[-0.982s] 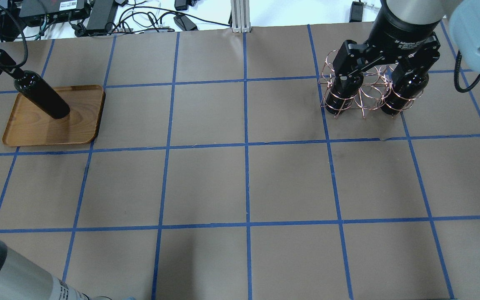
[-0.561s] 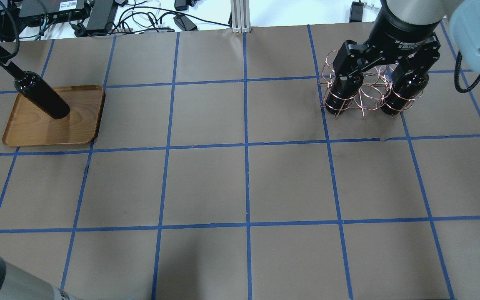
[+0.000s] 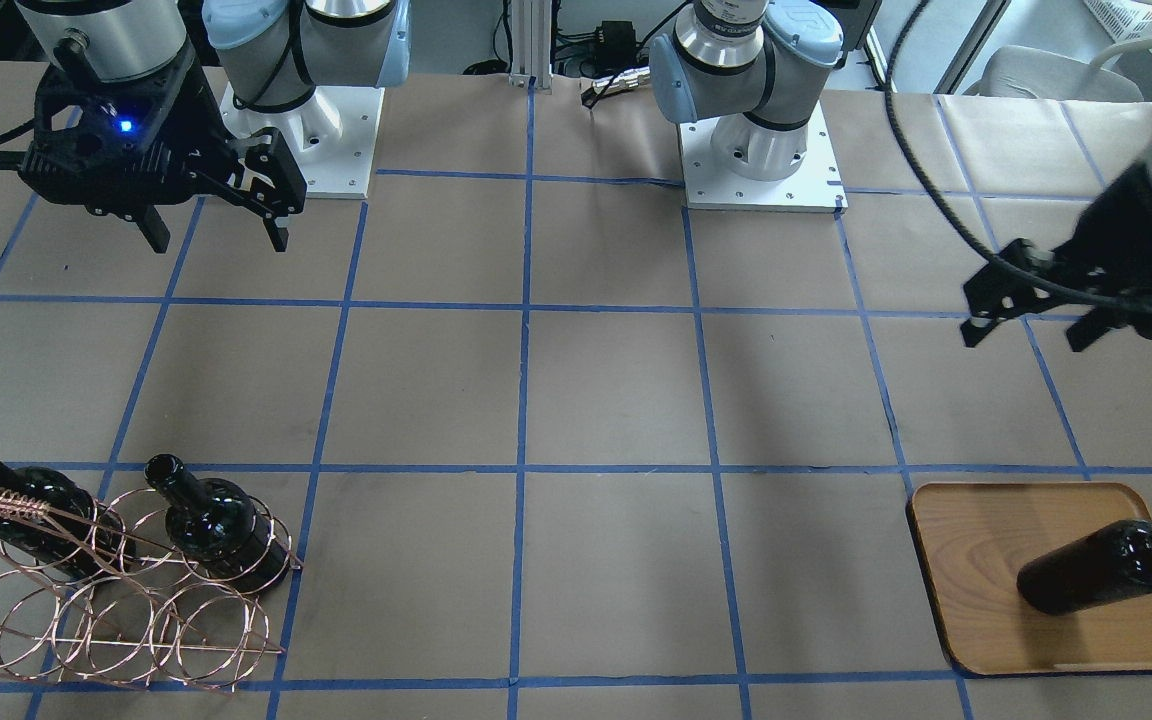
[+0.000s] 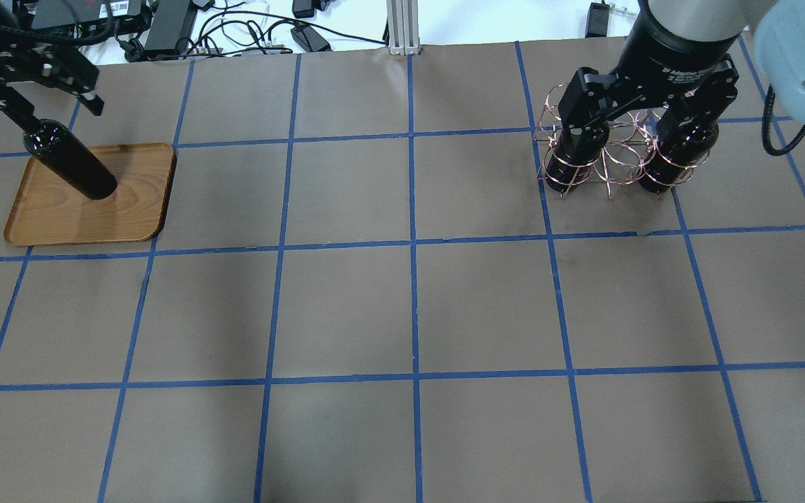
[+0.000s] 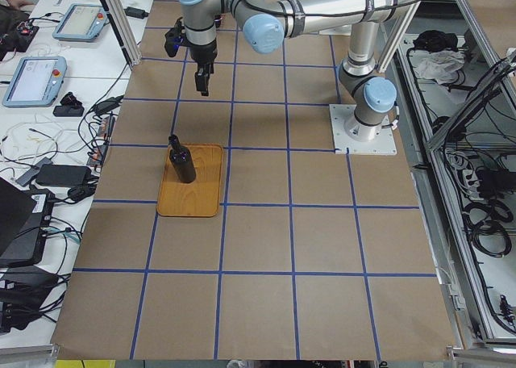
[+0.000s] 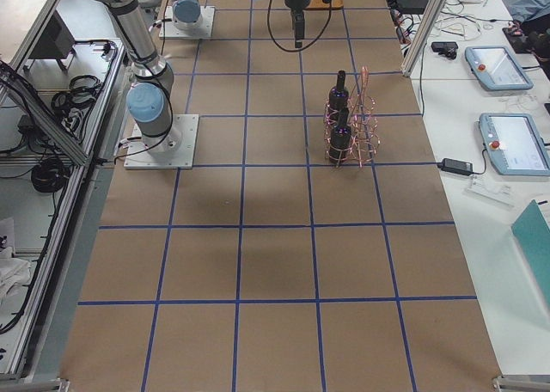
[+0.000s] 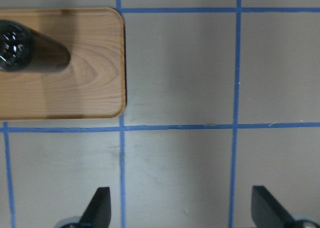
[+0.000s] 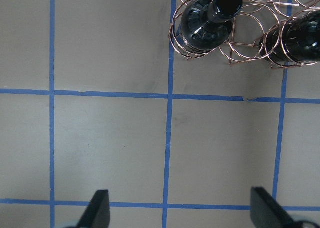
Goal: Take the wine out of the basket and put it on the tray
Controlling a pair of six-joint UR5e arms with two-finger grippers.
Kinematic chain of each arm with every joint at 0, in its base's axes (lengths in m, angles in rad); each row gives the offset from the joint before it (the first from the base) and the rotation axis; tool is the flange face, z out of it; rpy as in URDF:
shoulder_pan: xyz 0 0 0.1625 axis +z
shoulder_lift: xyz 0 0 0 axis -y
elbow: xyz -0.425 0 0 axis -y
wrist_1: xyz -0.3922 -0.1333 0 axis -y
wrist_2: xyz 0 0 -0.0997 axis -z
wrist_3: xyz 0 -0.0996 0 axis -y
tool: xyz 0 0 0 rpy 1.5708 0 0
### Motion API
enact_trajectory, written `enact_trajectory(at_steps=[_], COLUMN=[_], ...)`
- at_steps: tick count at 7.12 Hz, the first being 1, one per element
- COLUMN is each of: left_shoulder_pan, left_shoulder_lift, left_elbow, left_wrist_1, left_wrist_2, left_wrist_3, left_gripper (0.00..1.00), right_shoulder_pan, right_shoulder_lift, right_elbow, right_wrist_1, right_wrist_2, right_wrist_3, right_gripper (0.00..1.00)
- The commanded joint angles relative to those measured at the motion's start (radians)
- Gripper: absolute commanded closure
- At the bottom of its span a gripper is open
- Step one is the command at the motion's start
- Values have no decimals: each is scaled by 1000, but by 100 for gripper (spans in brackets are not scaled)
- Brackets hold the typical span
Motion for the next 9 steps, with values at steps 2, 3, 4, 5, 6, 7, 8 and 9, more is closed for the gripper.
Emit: enact_trajectory(at_steps=[2,3,4,5,6,7,8,9], left_shoulder_pan=[-232,-254,-255,-254,-254,-254,-254,-254], left_shoulder_lift=[84,113,136,149,152,152,152,150], left_elbow=[-55,-90,-119,-128,-130,-129,-130,-130], left_wrist_1=[26,25,26,26,25,23,22,20], left_wrist_2=[1,7,7,7,9,10,10,10], left_wrist_3=[-255,-250,-249,-249,-247,-247,-247,-247], left_gripper=[0,0,0,0,0,0,0,0], right_shoulder_pan=[0,0,0,0,0,0,0,0], right_shoulder_lift=[0,0,0,0,0,0,0,0], right_elbow=[0,0,0,0,0,0,0,0], right_wrist_1=[0,0,0,0,0,0,0,0], right_wrist_2=[0,0,0,0,0,0,0,0], right_wrist_3=[0,-1,-2,-2,-2,-2,-2,-2], right_gripper=[0,0,0,0,0,0,0,0])
